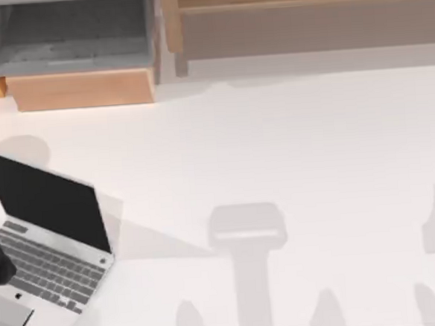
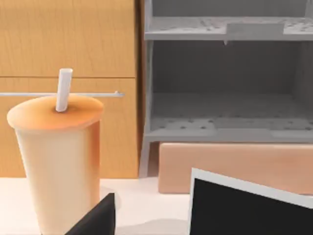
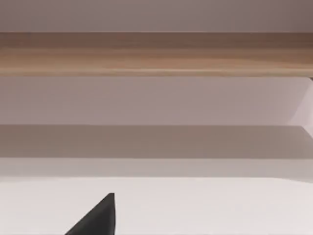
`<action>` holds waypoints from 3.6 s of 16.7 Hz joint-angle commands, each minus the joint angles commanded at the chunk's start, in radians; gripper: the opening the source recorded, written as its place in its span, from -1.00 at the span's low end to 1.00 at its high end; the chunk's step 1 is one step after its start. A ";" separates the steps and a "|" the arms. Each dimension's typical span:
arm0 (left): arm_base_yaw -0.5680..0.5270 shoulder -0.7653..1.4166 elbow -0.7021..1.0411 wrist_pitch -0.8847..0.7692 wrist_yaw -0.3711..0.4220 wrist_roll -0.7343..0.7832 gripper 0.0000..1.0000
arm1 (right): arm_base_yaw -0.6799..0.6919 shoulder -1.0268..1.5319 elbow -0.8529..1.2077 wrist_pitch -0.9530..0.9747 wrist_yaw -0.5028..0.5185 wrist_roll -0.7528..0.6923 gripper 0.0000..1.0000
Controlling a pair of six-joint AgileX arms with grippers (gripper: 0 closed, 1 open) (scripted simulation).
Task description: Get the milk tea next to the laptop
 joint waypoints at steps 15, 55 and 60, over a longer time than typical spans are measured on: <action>0.255 0.888 0.163 0.671 0.278 0.022 1.00 | 0.000 0.000 0.000 0.000 0.000 0.000 1.00; 0.395 2.049 0.629 1.305 0.441 0.050 0.25 | 0.000 0.000 0.000 0.000 0.000 0.000 1.00; 0.395 2.049 0.629 1.305 0.441 0.050 -0.51 | 0.000 0.000 0.000 0.000 0.000 0.000 1.00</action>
